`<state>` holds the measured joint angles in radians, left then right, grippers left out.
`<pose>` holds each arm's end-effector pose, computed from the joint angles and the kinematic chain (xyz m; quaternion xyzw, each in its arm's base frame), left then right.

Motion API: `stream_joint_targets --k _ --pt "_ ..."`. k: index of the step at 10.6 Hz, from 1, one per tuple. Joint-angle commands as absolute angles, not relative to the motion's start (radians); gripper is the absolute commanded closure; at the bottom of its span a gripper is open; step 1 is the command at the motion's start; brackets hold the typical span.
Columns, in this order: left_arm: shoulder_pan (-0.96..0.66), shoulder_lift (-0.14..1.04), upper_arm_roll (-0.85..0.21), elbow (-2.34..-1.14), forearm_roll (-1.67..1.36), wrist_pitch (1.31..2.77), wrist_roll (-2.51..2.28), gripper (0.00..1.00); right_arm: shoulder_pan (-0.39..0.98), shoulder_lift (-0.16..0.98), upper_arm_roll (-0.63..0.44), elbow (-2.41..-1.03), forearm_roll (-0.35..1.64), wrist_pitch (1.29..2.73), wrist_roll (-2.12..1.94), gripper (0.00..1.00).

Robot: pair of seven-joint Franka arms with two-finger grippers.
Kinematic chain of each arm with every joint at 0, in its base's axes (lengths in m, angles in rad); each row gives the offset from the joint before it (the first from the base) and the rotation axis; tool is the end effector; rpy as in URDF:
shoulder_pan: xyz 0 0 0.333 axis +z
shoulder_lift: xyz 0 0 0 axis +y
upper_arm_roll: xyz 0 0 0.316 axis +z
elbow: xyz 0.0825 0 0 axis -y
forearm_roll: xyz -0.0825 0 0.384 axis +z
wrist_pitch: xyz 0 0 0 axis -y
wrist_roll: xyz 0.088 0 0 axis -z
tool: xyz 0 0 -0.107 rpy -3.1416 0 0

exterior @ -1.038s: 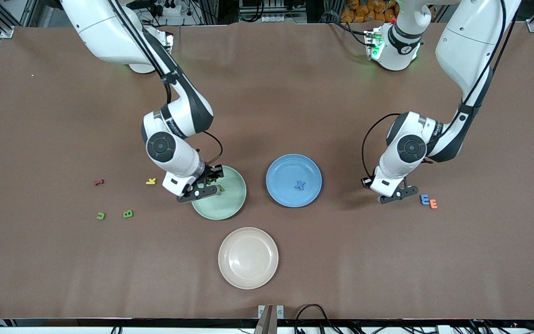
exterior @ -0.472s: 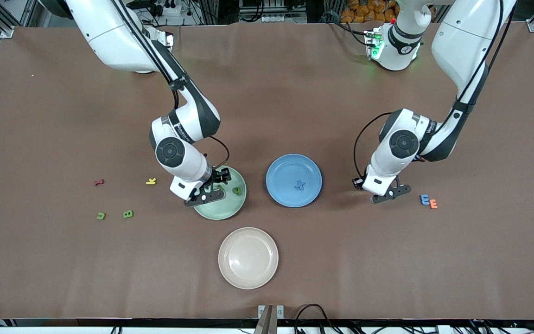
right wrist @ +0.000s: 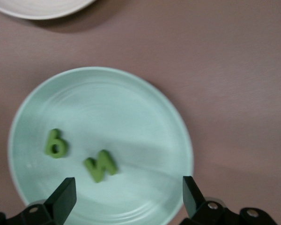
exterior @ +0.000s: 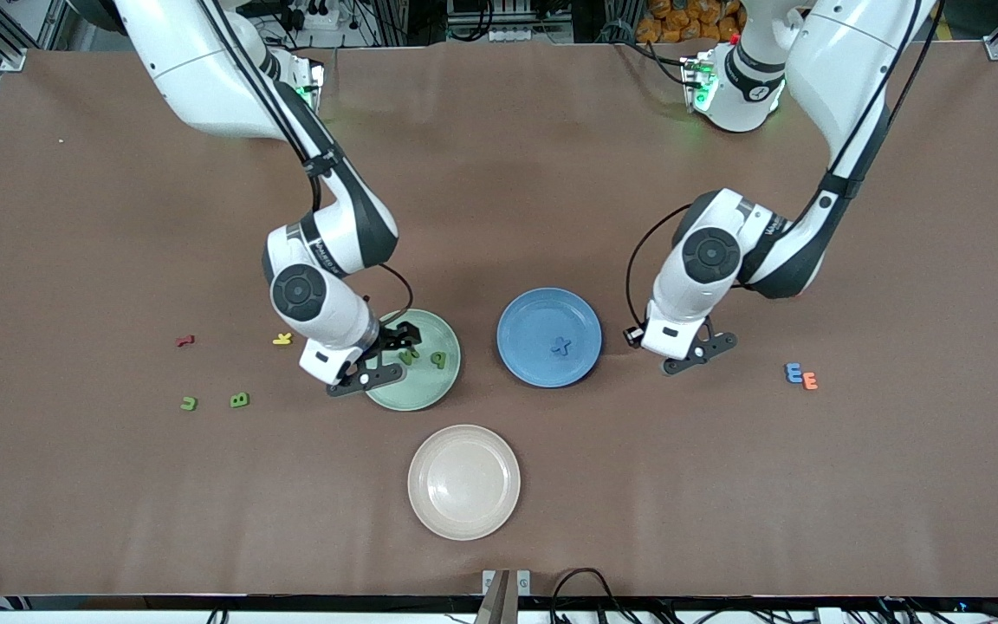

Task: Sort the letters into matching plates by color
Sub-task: 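Move the right gripper to the B while the left gripper releases the a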

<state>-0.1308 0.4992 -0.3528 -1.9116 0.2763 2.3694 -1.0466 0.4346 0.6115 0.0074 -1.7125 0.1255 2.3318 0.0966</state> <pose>0.5622 -0.2795 0.2469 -0.9796 -0.2004 -0.0092 0.0089 0.6089 0.2899 0.2357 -0.9906 -0.1284 0.0090 0.0470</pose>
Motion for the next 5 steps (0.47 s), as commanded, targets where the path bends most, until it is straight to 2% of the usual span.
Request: stream_joint_targets --k 1,5 --pt "-0.184 0.505 -0.353 -1.887 0.284 2.342 -1.124 1.0 0.407 0.606 -0.056 -1.703 0.118 2.307 -0.007 0.0" --pt "-0.259 0.523 -0.354 -1.82 0.246 2.342 -1.221 1.0 0.301 0.607 -0.08 -1.701 0.115 2.31 -0.22 0.0"
